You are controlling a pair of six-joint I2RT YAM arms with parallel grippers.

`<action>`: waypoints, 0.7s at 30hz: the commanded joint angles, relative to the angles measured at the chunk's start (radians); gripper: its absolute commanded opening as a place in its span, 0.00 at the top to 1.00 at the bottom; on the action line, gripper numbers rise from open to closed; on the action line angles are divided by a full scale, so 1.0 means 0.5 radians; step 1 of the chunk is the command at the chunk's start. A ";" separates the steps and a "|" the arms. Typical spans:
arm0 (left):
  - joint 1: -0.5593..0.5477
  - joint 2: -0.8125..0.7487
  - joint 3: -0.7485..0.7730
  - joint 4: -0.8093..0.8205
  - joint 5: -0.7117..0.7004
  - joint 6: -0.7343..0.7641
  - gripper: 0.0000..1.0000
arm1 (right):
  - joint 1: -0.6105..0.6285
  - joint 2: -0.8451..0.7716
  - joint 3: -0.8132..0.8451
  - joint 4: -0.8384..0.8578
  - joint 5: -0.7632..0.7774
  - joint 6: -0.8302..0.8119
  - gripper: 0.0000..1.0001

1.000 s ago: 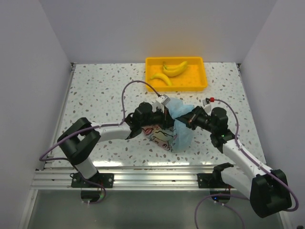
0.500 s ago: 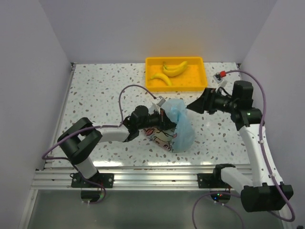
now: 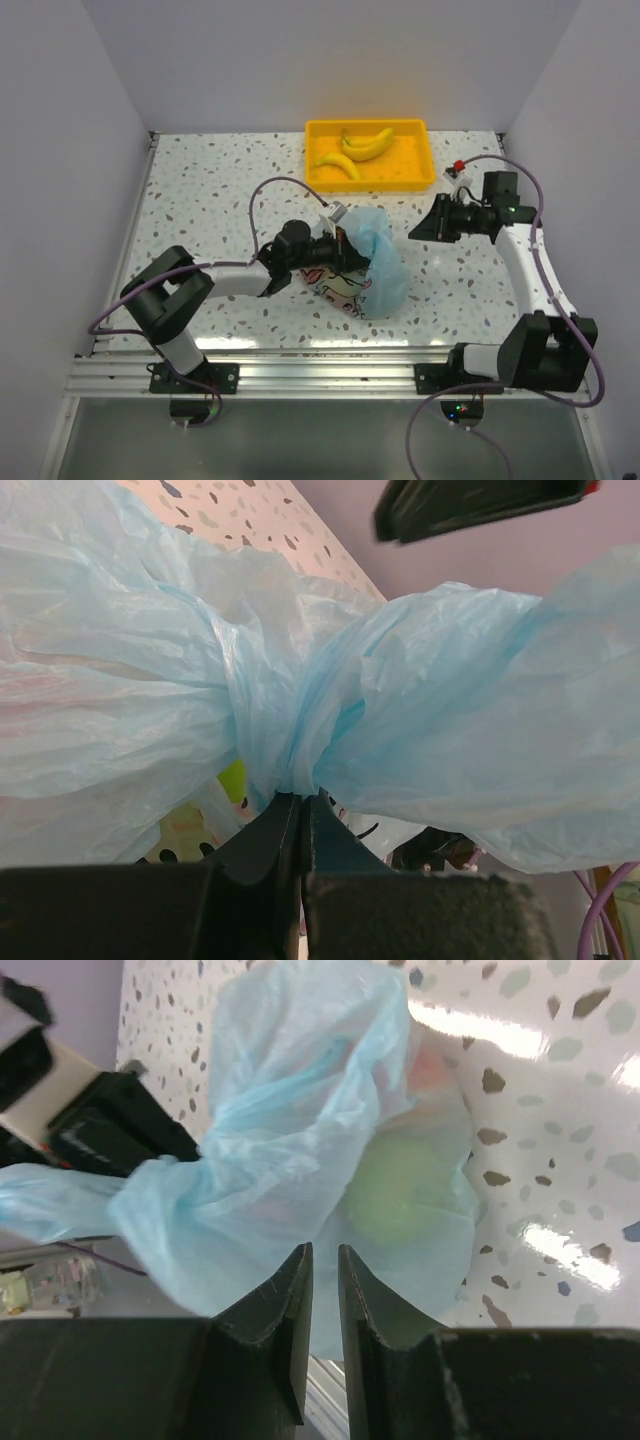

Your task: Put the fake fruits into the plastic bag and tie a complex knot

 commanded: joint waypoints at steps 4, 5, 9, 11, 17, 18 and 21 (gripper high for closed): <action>0.004 -0.059 0.103 0.099 0.042 -0.063 1.00 | 0.350 0.095 -0.158 0.390 -0.038 0.131 0.80; 0.004 -0.059 0.113 0.099 0.039 -0.066 1.00 | 0.378 0.095 -0.176 0.406 -0.035 0.150 0.80; 0.025 -0.059 0.152 0.120 0.030 -0.069 1.00 | 0.418 0.095 -0.244 0.280 -0.016 0.049 0.62; 0.044 -0.049 0.177 0.132 0.042 -0.072 1.00 | 0.421 0.086 -0.293 0.237 -0.074 0.000 0.50; 0.050 0.021 0.291 0.194 0.156 -0.099 1.00 | 0.556 0.079 -0.397 0.506 -0.246 0.217 0.31; 0.050 0.018 0.288 0.197 0.153 -0.096 1.00 | 0.584 0.089 -0.407 0.641 -0.262 0.266 0.31; 0.050 -0.012 0.275 0.163 0.171 -0.063 1.00 | 0.749 0.089 -0.437 1.011 -0.238 0.527 0.31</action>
